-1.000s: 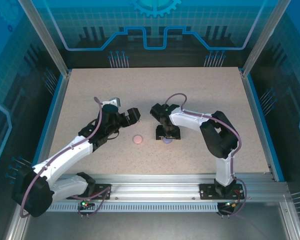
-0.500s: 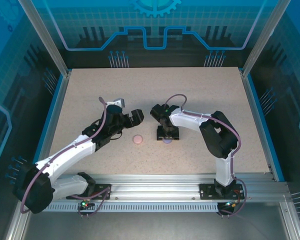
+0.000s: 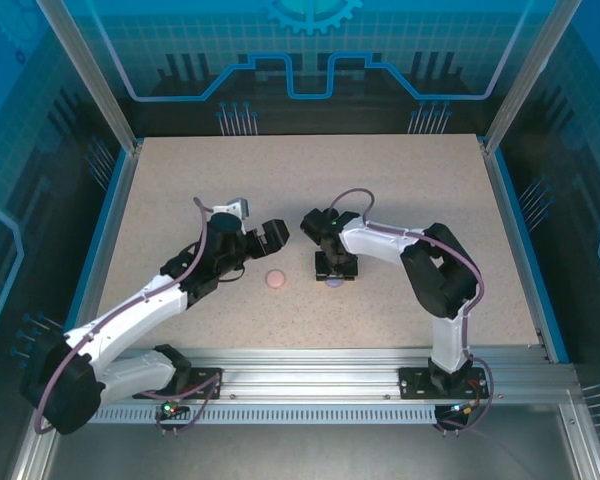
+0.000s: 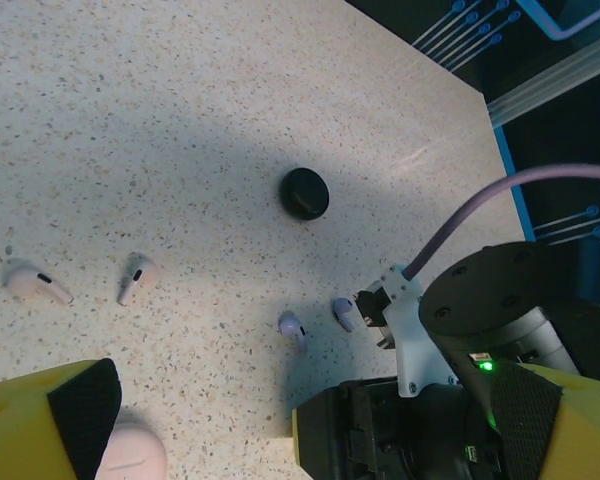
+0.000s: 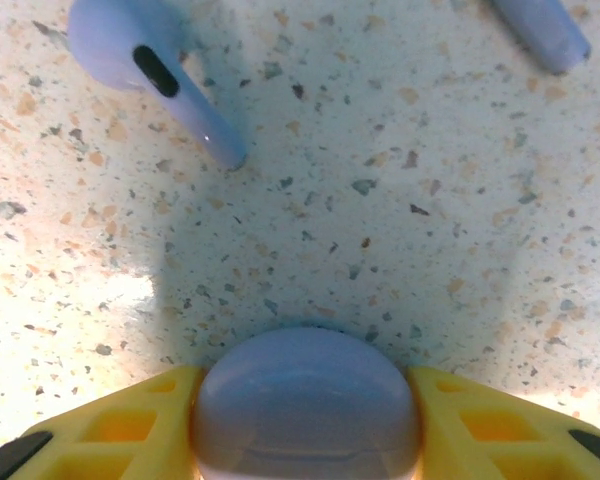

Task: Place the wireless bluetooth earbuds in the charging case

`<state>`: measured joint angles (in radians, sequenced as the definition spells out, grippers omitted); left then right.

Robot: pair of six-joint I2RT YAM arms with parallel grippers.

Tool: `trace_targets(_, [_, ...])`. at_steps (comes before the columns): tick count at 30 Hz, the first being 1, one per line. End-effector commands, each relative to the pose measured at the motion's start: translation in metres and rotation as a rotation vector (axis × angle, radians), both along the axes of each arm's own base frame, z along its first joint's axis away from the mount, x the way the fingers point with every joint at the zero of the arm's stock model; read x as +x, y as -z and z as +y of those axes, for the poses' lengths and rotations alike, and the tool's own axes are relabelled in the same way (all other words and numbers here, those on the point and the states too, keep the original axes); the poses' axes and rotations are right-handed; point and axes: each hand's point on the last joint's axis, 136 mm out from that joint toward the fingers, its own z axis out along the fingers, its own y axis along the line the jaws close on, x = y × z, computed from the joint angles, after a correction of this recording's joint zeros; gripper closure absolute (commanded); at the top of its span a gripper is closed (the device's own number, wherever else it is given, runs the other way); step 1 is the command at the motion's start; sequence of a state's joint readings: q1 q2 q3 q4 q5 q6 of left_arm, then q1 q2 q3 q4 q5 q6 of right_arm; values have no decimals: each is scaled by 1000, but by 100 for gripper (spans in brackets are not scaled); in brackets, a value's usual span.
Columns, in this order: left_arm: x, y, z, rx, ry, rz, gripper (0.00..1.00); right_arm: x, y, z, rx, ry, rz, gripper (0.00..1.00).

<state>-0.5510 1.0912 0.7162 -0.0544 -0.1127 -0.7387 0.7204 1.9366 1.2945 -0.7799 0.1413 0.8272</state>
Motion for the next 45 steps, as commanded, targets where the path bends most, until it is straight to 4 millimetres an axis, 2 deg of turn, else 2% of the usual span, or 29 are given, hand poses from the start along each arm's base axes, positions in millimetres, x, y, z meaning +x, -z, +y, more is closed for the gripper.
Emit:
trace_targets(1, [-6, 7, 11, -29, -69, 17, 1, -8, -13, 0, 39, 64, -21, 59])
trace_targets(7, [-7, 26, -7, -92, 14, 6, 1, 1, -39, 9, 172, 243, -86, 59])
trace_targets(14, [-4, 44, -44, -179, 180, -29, 1, 36, -68, 12, 310, 443, -128, 60])
trace_targets(21, [-10, 41, -74, -253, 360, -111, 1, 61, -74, 10, 405, 613, -119, 60])
trace_targets(27, [-8, 45, -78, -286, 368, -135, 4, 73, -82, 11, 463, 721, -123, 61])
trace_targets(32, [-4, 53, -82, -288, 357, -140, 12, 81, -92, 18, 519, 764, -127, 61])
trace_targets(36, [-3, 58, -88, -293, 365, -143, 25, 84, -99, 23, 532, 758, -131, 61])
trace_targets(45, [10, 62, -101, -309, 359, -153, 35, 82, -105, 32, 555, 746, -124, 61])
